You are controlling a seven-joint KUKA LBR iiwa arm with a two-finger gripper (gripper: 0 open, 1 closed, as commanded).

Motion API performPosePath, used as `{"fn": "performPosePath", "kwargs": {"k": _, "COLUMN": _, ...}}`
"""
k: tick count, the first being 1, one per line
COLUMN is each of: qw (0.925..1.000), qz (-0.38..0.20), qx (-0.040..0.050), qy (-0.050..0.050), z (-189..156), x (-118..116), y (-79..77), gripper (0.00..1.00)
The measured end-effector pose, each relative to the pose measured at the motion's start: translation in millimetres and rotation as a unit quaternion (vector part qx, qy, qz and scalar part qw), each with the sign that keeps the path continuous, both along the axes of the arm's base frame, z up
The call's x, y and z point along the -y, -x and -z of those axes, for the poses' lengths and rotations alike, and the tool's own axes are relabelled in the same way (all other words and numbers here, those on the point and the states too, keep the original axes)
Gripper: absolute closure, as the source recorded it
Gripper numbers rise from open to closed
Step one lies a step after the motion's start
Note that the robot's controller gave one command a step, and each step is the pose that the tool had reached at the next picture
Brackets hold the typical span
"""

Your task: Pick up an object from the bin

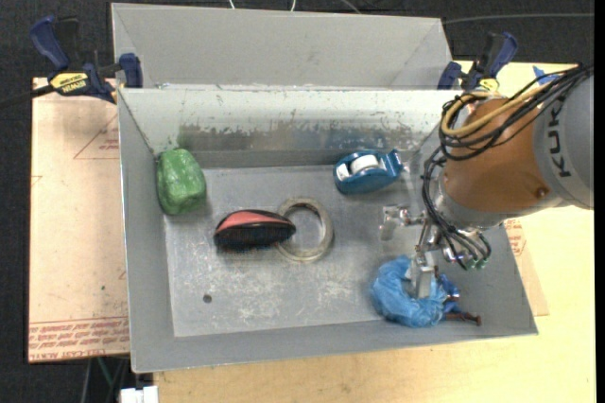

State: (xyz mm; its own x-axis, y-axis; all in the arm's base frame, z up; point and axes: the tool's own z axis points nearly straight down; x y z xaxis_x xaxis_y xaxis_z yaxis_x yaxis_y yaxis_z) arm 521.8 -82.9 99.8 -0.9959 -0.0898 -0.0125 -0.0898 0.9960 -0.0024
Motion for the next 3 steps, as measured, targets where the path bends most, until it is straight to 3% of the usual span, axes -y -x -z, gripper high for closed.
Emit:
{"fn": "performPosePath", "kwargs": {"k": 1, "qw": 0.9997, "qz": 0.025, "qx": 0.0013, "qy": -0.002, "z": 28, "x": -13, "y": 30.3, "gripper": 0.00}}
{"fn": "performPosePath", "kwargs": {"k": 2, "qw": 0.9999, "qz": 0.015, "qx": 0.0042, "qy": -0.001, "z": 28, "x": -12, "y": 30.7, "gripper": 0.00}}
{"fn": "performPosePath", "kwargs": {"k": 3, "qw": 0.9991, "qz": 0.042, "qx": 0.0044, "qy": -0.003, "z": 28, "x": -14, "y": 15.0, "gripper": 1.00}}
